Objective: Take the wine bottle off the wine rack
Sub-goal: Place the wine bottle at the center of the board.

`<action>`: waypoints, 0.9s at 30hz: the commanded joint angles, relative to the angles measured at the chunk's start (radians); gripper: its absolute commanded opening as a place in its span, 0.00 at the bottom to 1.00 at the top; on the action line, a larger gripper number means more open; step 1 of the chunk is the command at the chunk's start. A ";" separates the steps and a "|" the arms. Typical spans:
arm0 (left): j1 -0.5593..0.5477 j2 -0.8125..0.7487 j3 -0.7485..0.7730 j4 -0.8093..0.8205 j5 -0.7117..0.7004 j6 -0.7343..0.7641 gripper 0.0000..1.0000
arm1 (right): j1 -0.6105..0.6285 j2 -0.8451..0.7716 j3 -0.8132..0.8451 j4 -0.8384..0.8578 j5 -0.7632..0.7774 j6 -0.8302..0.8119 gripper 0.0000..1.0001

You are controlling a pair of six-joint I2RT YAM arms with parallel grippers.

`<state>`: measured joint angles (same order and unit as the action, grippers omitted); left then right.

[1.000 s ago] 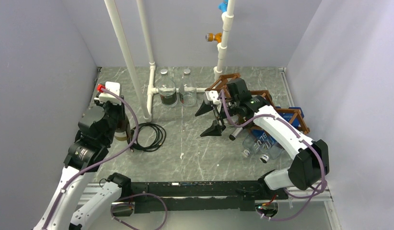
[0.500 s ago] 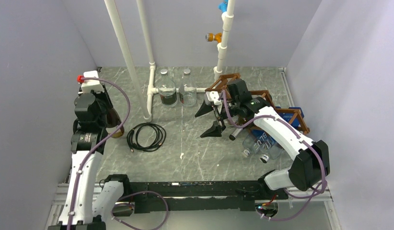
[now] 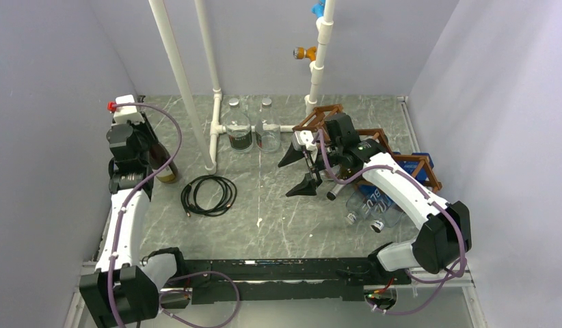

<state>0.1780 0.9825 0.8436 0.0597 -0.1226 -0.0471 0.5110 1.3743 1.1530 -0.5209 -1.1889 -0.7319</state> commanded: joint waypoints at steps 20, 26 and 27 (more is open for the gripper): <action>0.044 0.265 0.260 0.562 0.162 0.015 0.00 | -0.006 -0.005 -0.004 0.015 -0.035 -0.031 0.99; 0.044 0.289 0.249 0.547 0.168 0.031 0.02 | -0.006 -0.002 -0.005 0.010 -0.032 -0.037 0.99; 0.044 0.290 0.246 0.543 0.168 0.032 0.06 | -0.006 -0.001 -0.006 0.010 -0.031 -0.038 0.99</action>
<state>0.2169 1.3239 0.9825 0.2562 0.0208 -0.0368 0.5098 1.3743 1.1503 -0.5220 -1.1881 -0.7406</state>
